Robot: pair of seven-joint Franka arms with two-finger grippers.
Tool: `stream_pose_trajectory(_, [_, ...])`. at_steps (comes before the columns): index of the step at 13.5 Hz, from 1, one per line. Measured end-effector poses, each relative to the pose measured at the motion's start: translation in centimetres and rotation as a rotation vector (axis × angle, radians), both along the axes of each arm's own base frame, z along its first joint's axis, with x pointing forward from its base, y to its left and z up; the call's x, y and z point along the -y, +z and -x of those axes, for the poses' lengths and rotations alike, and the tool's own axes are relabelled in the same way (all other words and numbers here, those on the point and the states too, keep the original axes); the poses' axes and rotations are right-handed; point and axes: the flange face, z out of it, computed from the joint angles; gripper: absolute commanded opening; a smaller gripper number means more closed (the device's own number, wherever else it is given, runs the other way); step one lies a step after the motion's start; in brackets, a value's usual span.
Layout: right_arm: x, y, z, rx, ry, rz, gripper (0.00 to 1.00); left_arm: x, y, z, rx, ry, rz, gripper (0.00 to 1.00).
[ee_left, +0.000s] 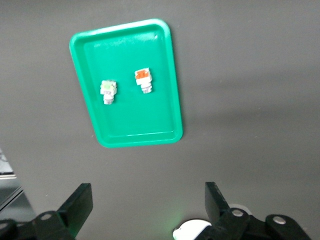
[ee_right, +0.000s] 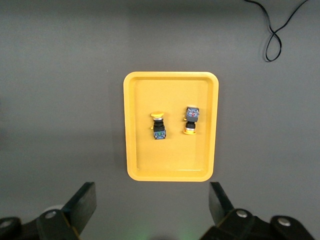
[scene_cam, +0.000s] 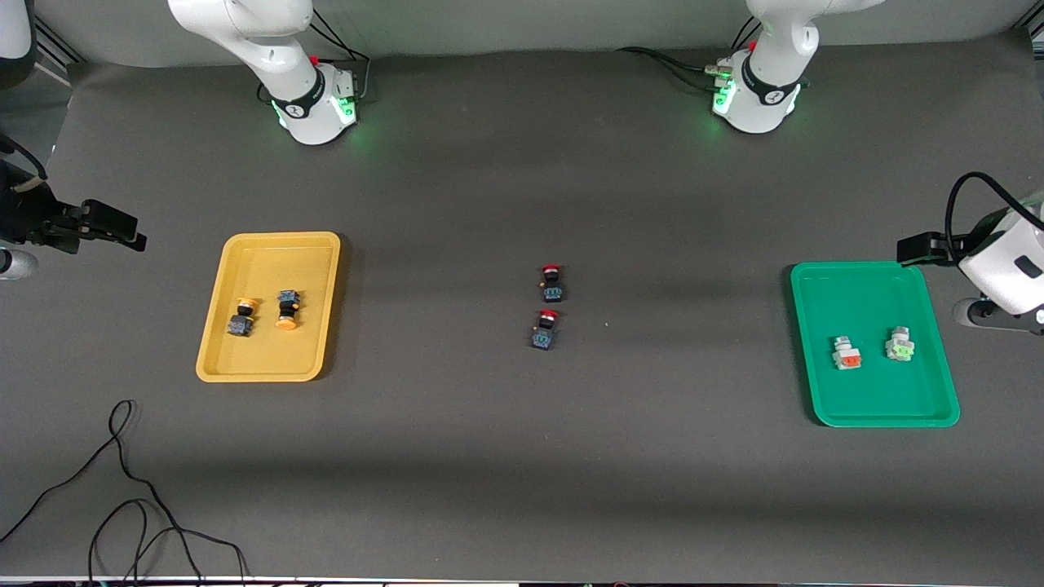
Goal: Place green and yellow buttons in trays
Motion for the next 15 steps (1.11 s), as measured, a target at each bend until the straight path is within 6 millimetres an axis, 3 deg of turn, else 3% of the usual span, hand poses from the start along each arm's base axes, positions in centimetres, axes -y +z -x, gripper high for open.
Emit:
stream_pose_trajectory(3, [0.0, 0.0, 0.0, 0.000, -0.001, 0.001, 1.00, 1.0, 0.4, 0.9, 0.093, -0.017, 0.014, 0.99])
stream_pose_trajectory(6, [0.2, 0.0, 0.0, 0.000, -0.003, 0.002, 1.00, 3.1, -1.1, 3.2, 0.158, -0.012, 0.021, 0.99])
stream_pose_trajectory(8, [0.2, 0.0, 0.0, -0.001, -0.003, 0.002, 1.00, 3.1, -2.2, 4.4, 0.149, -0.001, 0.028, 1.00])
stream_pose_trajectory(15, [0.2, 0.0, 0.0, -0.001, -0.003, 0.003, 1.00, 2.4, -3.0, 4.3, 0.134, 0.017, 0.039, 1.00])
